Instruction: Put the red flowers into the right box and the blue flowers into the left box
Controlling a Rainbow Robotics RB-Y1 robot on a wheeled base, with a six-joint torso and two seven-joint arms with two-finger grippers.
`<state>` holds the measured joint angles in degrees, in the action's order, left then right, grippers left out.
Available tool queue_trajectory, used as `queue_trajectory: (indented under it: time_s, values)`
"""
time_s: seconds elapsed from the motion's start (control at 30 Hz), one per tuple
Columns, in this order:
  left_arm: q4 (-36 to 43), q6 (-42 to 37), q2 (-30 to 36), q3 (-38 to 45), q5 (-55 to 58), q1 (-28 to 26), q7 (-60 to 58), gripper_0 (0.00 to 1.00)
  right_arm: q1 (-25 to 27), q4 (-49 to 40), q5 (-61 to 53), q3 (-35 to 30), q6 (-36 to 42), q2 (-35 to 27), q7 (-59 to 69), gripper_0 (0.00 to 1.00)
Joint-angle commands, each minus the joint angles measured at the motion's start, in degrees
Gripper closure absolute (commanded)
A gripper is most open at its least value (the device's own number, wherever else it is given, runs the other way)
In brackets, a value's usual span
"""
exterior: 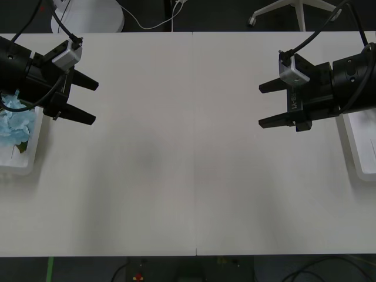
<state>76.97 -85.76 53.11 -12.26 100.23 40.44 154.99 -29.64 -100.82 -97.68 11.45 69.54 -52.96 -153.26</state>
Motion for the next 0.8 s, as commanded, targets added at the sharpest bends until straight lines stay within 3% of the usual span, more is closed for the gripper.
queue_trajectory:
  time_s: [0.03,0.2,0.43,0.8]
  values:
    - [0.55,0.6,2.7,-0.05,0.75,2.36,0.01,0.0,-1.74,-2.01,1.88,-0.03,-0.98,1.55,-1.74,0.24]
    - [0.55,0.6,2.7,-0.05,0.75,2.36,0.01,0.0,-1.74,-1.92,3.99,0.41,-1.16,1.55,-1.74,0.23]
    - [0.55,0.6,2.7,-0.05,0.75,2.36,0.01,0.0,-1.83,-2.01,4.78,0.5,-1.42,1.46,-1.74,0.05]
    - [0.55,0.6,2.7,-0.05,0.75,2.36,0.01,0.0,-1.83,-1.92,4.78,0.5,-2.39,1.46,-1.74,0.0]
